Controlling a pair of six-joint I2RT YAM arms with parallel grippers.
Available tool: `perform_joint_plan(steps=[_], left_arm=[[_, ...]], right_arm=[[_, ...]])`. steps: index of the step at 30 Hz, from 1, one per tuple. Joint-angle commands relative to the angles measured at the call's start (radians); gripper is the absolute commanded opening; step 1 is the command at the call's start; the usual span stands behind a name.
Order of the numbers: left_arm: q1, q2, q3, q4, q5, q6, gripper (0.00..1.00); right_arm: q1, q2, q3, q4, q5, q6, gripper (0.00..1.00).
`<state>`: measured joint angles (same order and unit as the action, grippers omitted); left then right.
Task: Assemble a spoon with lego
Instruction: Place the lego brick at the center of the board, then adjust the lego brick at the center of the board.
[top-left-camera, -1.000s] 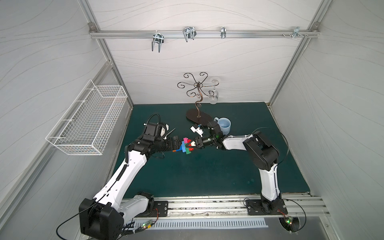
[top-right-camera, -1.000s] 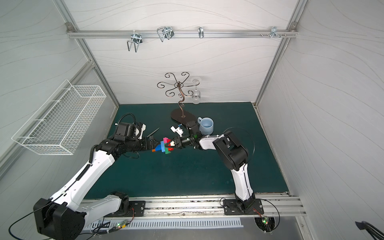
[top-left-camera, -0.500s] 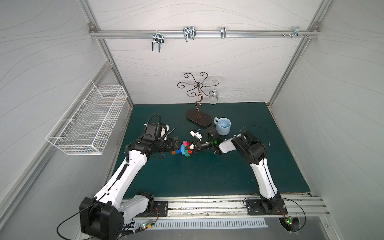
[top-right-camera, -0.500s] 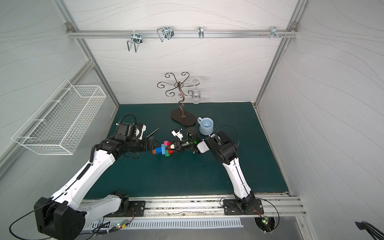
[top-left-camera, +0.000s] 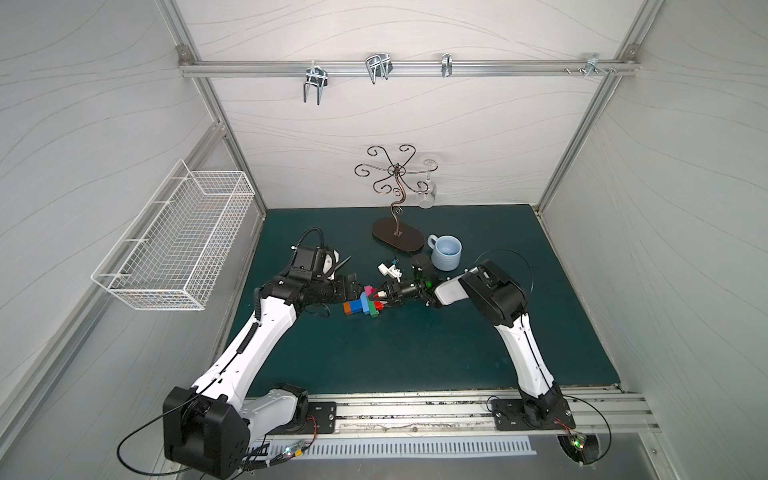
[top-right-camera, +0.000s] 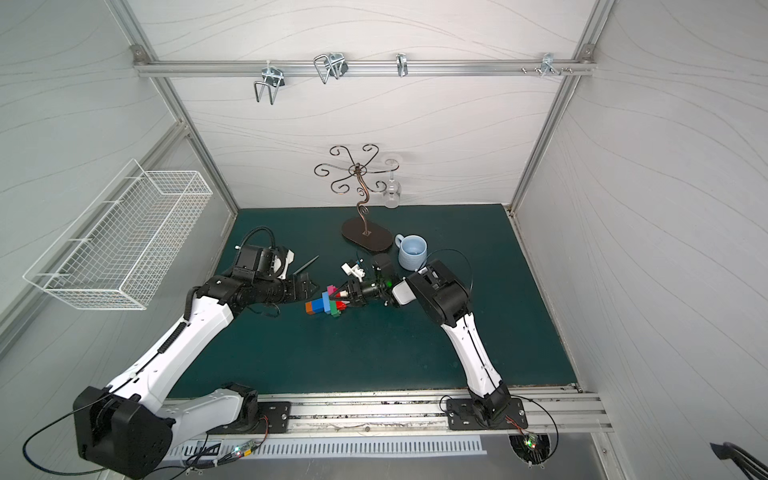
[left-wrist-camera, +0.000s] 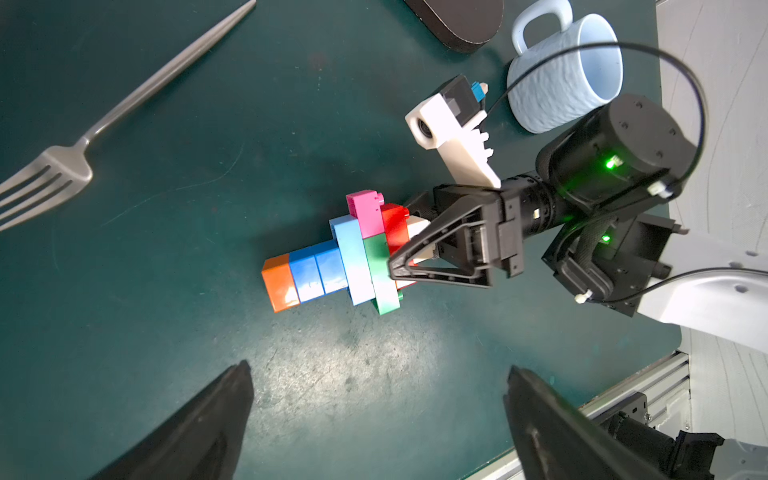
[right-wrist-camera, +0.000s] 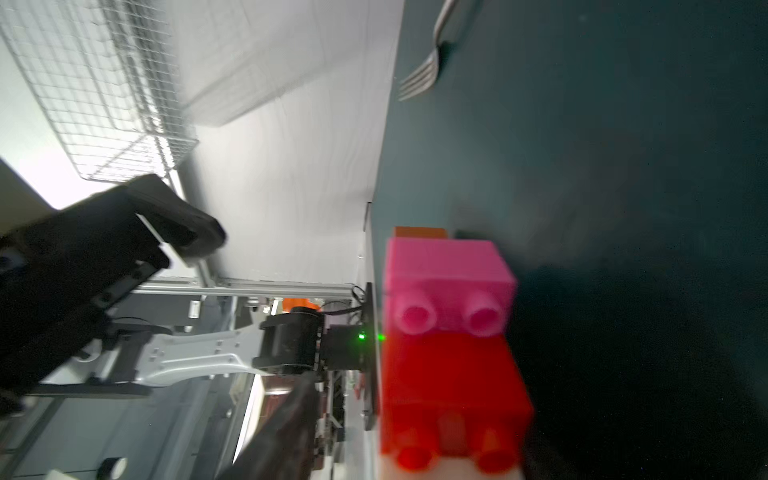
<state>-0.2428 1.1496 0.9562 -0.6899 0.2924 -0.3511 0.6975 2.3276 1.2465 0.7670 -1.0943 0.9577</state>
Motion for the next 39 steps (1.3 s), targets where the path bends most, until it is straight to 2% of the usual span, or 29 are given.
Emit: perform_joint_plan(steps=[1, 3, 5, 8, 11, 14, 22, 26, 31, 34, 39], left_arm=[[0.008, 0.026, 0.02, 0.055, 0.016, 0.007, 1.0], [0.022, 0.062, 0.023, 0.085, 0.053, 0.006, 1.0], [0.051, 0.101, 0.009, 0.139, 0.114, -0.005, 1.0], [0.094, 0.16, -0.028, 0.259, 0.191, -0.027, 1.0], [0.12, 0.218, -0.061, 0.38, 0.235, -0.057, 1.0], [0.126, 0.314, -0.042, 0.418, 0.259, -0.052, 1.0], [0.129, 0.498, 0.023, 0.469, 0.296, -0.034, 1.0], [0.126, 0.565, 0.051, 0.475, 0.35, -0.042, 1.0], [0.091, 0.55, 0.003, 0.467, 0.345, -0.054, 1.0], [0.06, 0.504, -0.069, 0.53, 0.342, -0.098, 1.0], [-0.063, 0.473, -0.117, 0.577, 0.315, -0.138, 1.0]], right_arm=[[-0.013, 0.015, 0.01, -0.399, 0.123, -0.194, 0.98], [-0.014, -0.004, 0.095, -0.805, 0.285, -0.341, 0.99], [-0.023, -0.007, 0.141, -0.989, 0.397, -0.371, 0.99], [-0.015, -0.039, 0.177, -1.138, 0.603, -0.415, 0.99], [-0.013, -0.084, 0.175, -1.136, 0.697, -0.418, 0.99], [-0.001, -0.105, 0.216, -1.205, 0.806, -0.467, 0.99], [-0.029, -0.125, 0.235, -1.283, 0.866, -0.519, 0.99], [-0.037, -0.221, 0.194, -1.28, 0.873, -0.54, 0.99], [-0.059, -0.392, 0.18, -1.314, 0.885, -0.566, 0.99], [-0.072, -0.477, 0.191, -1.338, 0.89, -0.588, 0.99], [-0.092, -0.61, 0.182, -1.36, 0.941, -0.644, 0.99]])
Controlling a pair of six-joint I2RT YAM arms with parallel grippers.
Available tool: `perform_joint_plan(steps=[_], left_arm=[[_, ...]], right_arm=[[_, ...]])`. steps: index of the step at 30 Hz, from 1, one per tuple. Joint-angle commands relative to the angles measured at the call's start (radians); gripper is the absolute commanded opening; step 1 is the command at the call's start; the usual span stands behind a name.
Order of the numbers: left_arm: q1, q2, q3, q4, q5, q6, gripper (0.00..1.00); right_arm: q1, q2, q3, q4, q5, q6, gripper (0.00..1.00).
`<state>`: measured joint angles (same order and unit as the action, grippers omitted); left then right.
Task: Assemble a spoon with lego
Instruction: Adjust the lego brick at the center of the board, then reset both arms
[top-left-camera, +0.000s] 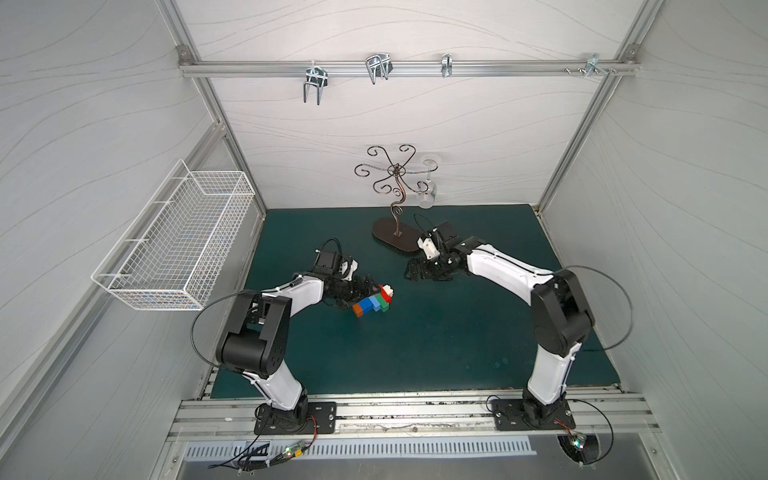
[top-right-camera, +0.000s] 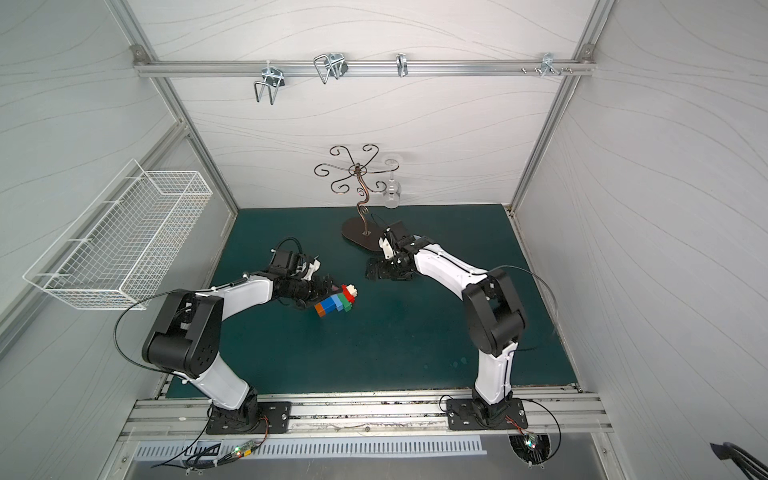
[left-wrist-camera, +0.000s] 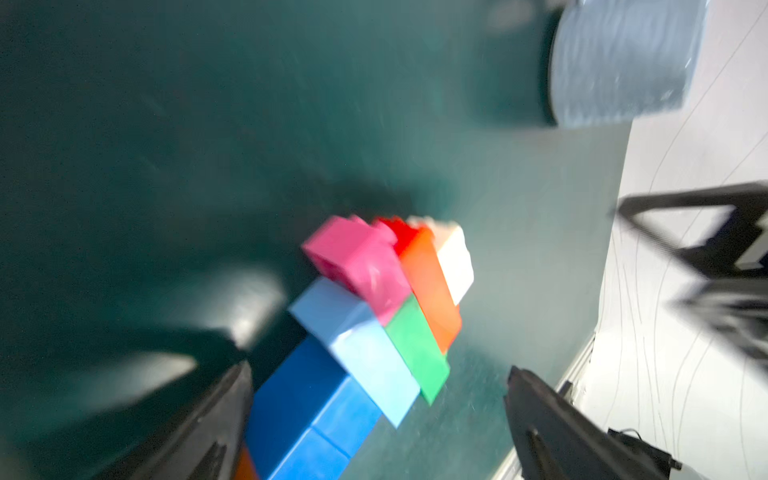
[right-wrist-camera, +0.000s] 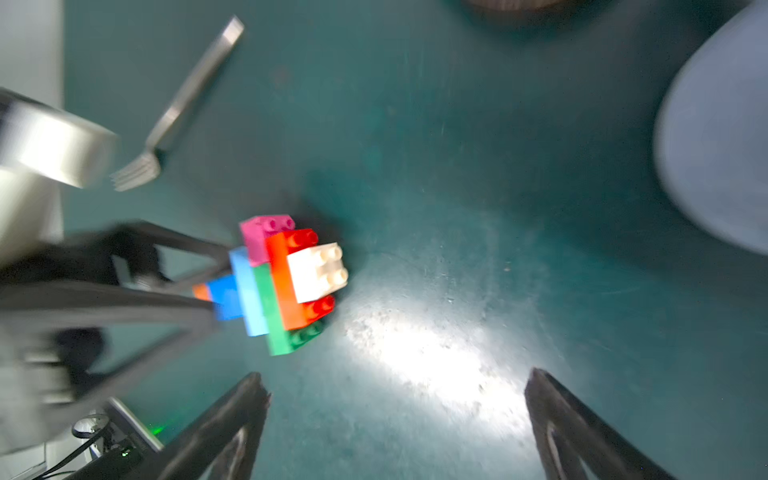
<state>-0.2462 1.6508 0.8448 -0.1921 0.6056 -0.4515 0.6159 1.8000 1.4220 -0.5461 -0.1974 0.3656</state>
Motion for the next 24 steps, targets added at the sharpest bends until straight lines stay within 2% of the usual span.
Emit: perform_joint_plan(steps=[1, 5, 10, 12, 14, 15, 17, 18, 19, 20, 21, 24], left_arm=[[-0.076, -0.028, -0.006, 0.083, 0.002, -0.041, 1.0], [-0.097, -0.073, -0.026, 0.063, -0.039, -0.039, 1.0], [-0.086, -0.212, -0.004, -0.039, -0.217, 0.02, 1.0], [-0.072, -0.309, -0.024, -0.045, -0.351, 0.042, 1.0], [-0.041, -0.466, -0.106, 0.037, -0.554, 0.061, 1.0], [-0.015, -0.534, -0.161, 0.112, -0.625, 0.08, 1.0], [0.055, -0.653, -0.324, 0.35, -0.703, 0.224, 1.0], [0.065, -0.694, -0.376, 0.412, -0.813, 0.265, 1.0], [0.072, -0.731, -0.413, 0.454, -0.97, 0.26, 1.0], [0.093, -0.752, -0.44, 0.477, -1.071, 0.239, 1.0], [0.132, -0.763, -0.456, 0.484, -1.068, 0.23, 1.0], [0.246, -0.727, -0.505, 0.547, -0.943, 0.199, 1.0]], right_arm=[[-0.019, -0.109, -0.015, -0.036, 0.049, -0.054, 0.99], [-0.061, -0.226, -0.113, 0.008, 0.069, -0.056, 0.99], [-0.109, -0.38, -0.252, 0.063, 0.137, -0.055, 0.99], [-0.13, -0.446, -0.317, 0.105, 0.193, -0.053, 0.99], [-0.158, -0.523, -0.39, 0.156, 0.266, -0.072, 0.99], [-0.169, -0.552, -0.429, 0.177, 0.328, -0.075, 0.99], [-0.209, -0.622, -0.526, 0.252, 0.45, -0.091, 0.99], [-0.226, -0.647, -0.576, 0.294, 0.504, -0.098, 0.99], [-0.248, -0.674, -0.642, 0.365, 0.535, -0.123, 0.99], [-0.271, -0.702, -0.708, 0.44, 0.564, -0.133, 0.99], [-0.29, -0.722, -0.762, 0.492, 0.599, -0.134, 0.99], [-0.342, -0.761, -0.906, 0.642, 0.718, -0.134, 0.99]])
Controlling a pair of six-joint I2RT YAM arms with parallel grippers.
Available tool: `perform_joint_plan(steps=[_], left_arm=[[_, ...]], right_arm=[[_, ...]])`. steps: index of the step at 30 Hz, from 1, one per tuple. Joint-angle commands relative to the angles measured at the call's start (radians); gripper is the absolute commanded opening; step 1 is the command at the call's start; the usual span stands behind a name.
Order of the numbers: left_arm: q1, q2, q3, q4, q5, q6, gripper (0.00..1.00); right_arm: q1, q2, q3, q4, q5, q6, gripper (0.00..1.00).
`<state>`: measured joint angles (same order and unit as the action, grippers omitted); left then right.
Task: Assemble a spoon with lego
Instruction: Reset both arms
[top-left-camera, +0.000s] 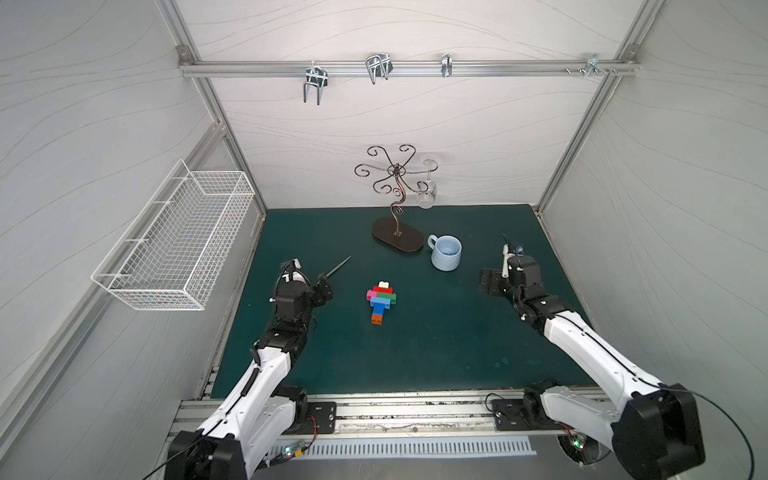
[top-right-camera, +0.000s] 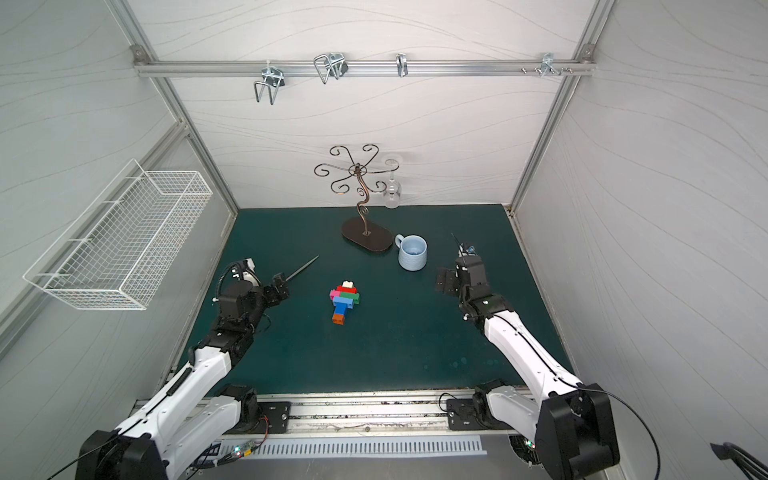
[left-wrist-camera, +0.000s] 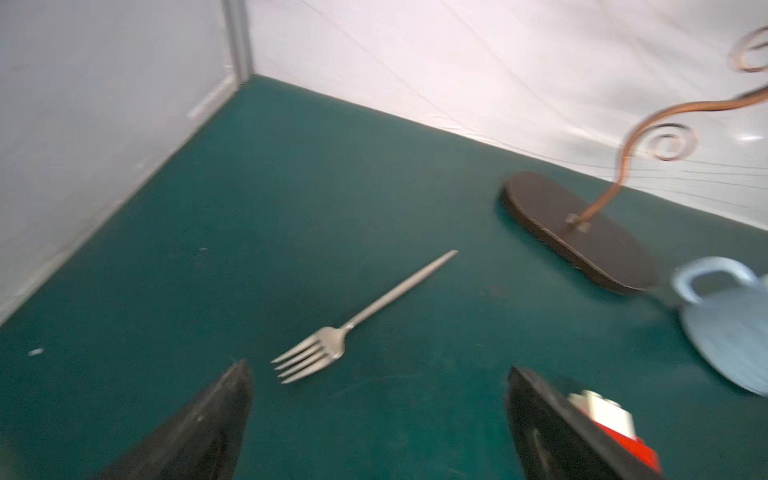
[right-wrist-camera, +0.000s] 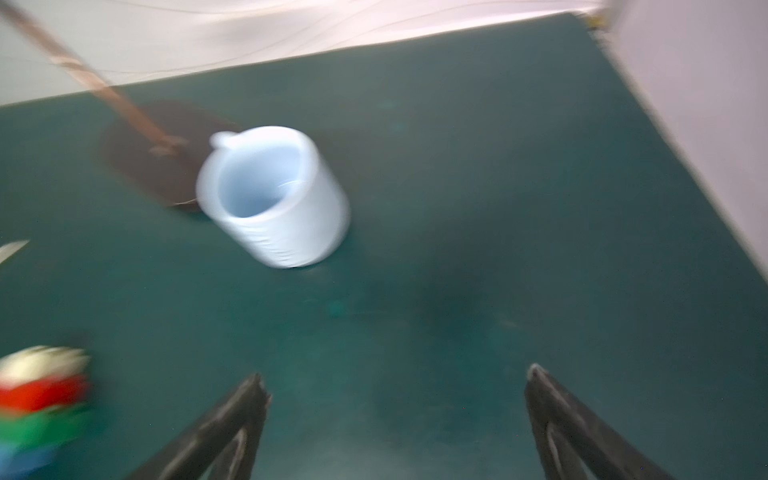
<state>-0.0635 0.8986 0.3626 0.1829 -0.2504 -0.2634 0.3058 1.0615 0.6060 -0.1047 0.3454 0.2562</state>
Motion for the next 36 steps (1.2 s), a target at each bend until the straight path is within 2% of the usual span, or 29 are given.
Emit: perform_joint_plan(steps=[1, 3, 7, 9, 10, 13, 14, 15, 16, 17, 18, 19, 20, 22, 23, 25, 26, 27, 29, 33, 36], left_arm=[[0.075, 0.063, -0.045, 0.244, -0.069, 0.012, 1.0], [0.078, 0.156, -0.073, 0.394, -0.072, 0.05, 1.0], [0.083, 0.45, -0.044, 0.648, -0.017, 0.143, 1.0], [0.087, 0.478, 0.019, 0.557, 0.073, 0.187, 1.0], [0.09, 0.52, 0.022, 0.593, 0.076, 0.188, 1.0], [0.09, 0.69, -0.024, 0.88, 0.048, 0.206, 1.0], [0.091, 0.629, 0.001, 0.721, 0.051, 0.172, 1.0], [0.091, 0.626, 0.021, 0.68, 0.02, 0.158, 1.0], [0.091, 0.671, 0.007, 0.796, 0.008, 0.182, 1.0], [0.09, 0.659, 0.006, 0.759, 0.015, 0.176, 1.0], [0.091, 0.628, 0.014, 0.685, 0.016, 0.157, 1.0], [0.091, 0.645, 0.011, 0.733, 0.007, 0.161, 1.0], [0.091, 0.667, -0.001, 0.792, 0.002, 0.174, 1.0], [0.091, 0.633, 0.013, 0.7, 0.007, 0.158, 1.0], [0.091, 0.645, 0.011, 0.731, 0.004, 0.161, 1.0], [0.091, 0.655, 0.0, 0.762, 0.004, 0.165, 1.0], [0.091, 0.642, 0.008, 0.725, 0.006, 0.161, 1.0], [0.091, 0.637, 0.013, 0.711, 0.006, 0.159, 1.0], [0.091, 0.648, 0.006, 0.744, 0.003, 0.165, 1.0], [0.091, 0.645, 0.009, 0.734, 0.004, 0.163, 1.0], [0.091, 0.644, 0.009, 0.728, 0.005, 0.161, 1.0]], right_arm=[[-0.056, -0.029, -0.134, 0.253, 0.19, -0.023, 0.99], [-0.108, -0.03, -0.21, 0.359, 0.165, -0.032, 0.99], [-0.181, 0.032, -0.34, 0.638, 0.124, -0.068, 0.99], [-0.198, 0.094, -0.35, 0.731, 0.103, -0.089, 0.99], [-0.202, 0.122, -0.339, 0.759, 0.084, -0.1, 0.99], [-0.213, 0.253, -0.328, 0.931, 0.045, -0.133, 0.99], [-0.229, 0.325, -0.32, 0.993, 0.006, -0.122, 0.99], [-0.239, 0.402, -0.318, 1.081, -0.025, -0.121, 0.99], [-0.24, 0.451, -0.305, 1.12, -0.088, -0.159, 0.99], [-0.235, 0.438, -0.264, 0.979, -0.163, -0.171, 0.99], [-0.219, 0.51, -0.258, 1.092, -0.114, -0.189, 0.99], [-0.202, 0.548, -0.257, 1.135, -0.118, -0.225, 0.99], [-0.198, 0.477, -0.215, 0.937, -0.134, -0.21, 0.99], [-0.194, 0.539, -0.196, 1.011, -0.106, -0.226, 0.99], [-0.181, 0.493, -0.185, 0.911, -0.083, -0.215, 0.99], [-0.178, 0.528, -0.195, 0.995, -0.064, -0.232, 0.99], [-0.169, 0.513, -0.195, 0.967, -0.049, -0.232, 0.99], [-0.17, 0.502, -0.184, 0.921, -0.052, -0.219, 0.99], [-0.173, 0.521, -0.196, 0.982, -0.061, -0.233, 0.99], [-0.174, 0.521, -0.184, 0.959, -0.061, -0.226, 0.99], [-0.195, 0.527, -0.168, 0.928, -0.116, -0.219, 0.99]])
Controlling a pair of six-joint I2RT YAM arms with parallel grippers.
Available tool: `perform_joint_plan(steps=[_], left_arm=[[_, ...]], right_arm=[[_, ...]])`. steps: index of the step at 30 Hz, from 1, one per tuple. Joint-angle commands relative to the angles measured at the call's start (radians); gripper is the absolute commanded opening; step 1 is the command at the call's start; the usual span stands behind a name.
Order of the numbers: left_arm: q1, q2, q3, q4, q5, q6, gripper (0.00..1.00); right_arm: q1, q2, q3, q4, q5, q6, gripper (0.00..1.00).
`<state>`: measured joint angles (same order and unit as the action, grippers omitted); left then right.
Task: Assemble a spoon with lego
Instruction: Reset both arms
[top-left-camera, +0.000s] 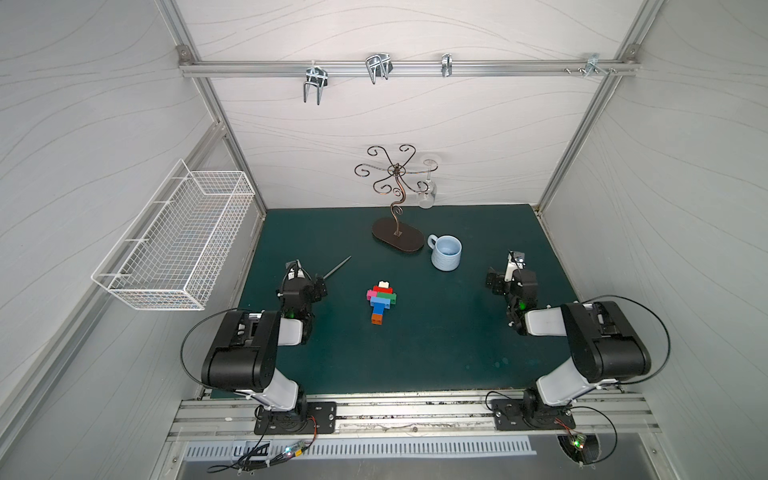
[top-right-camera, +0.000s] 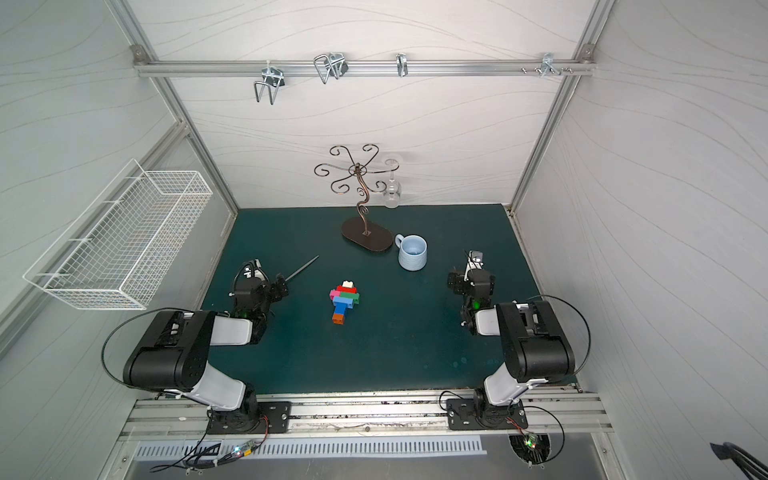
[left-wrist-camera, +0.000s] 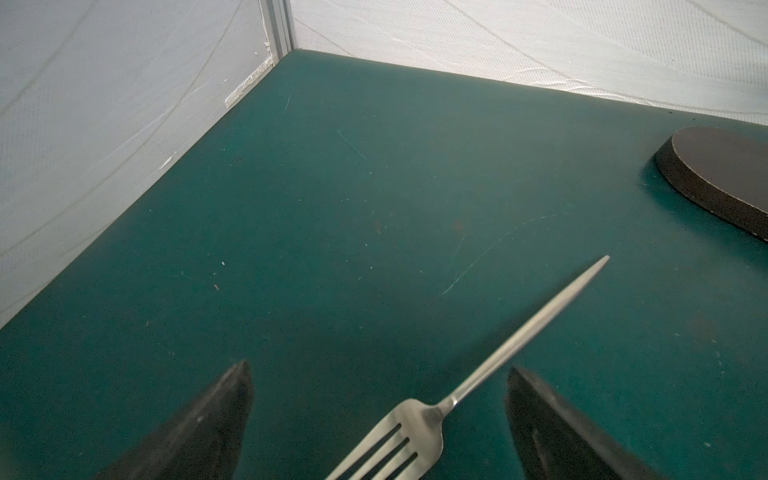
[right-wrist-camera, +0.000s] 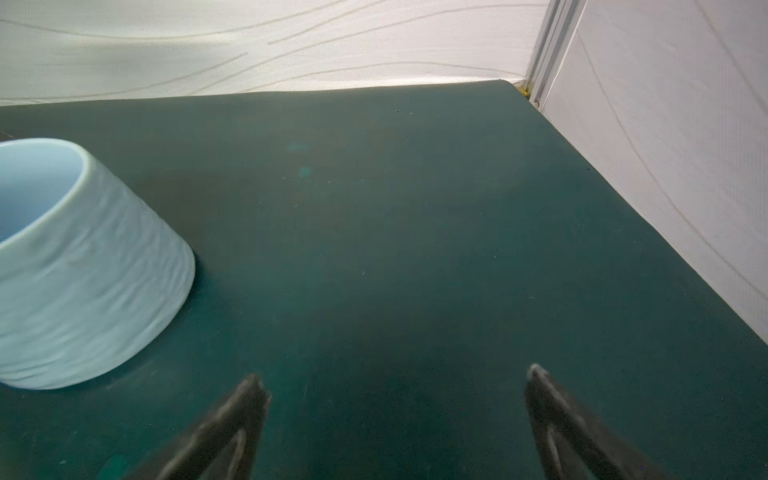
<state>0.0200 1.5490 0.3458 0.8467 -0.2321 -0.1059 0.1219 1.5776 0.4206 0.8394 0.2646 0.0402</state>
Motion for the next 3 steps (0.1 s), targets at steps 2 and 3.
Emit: perform_joint_plan(steps=[2, 3], left_arm=[[0.008, -0.01, 0.021, 0.068, -0.019, 0.001, 1.0], [0.008, -0.014, -0.002, 0.106, -0.039, -0.005, 1.0]], right_arm=[[-0.012, -0.002, 0.004, -0.005, -0.037, -0.005, 0.99], [-0.011, -0.001, -0.001, 0.007, -0.036, -0.006, 0.99]])
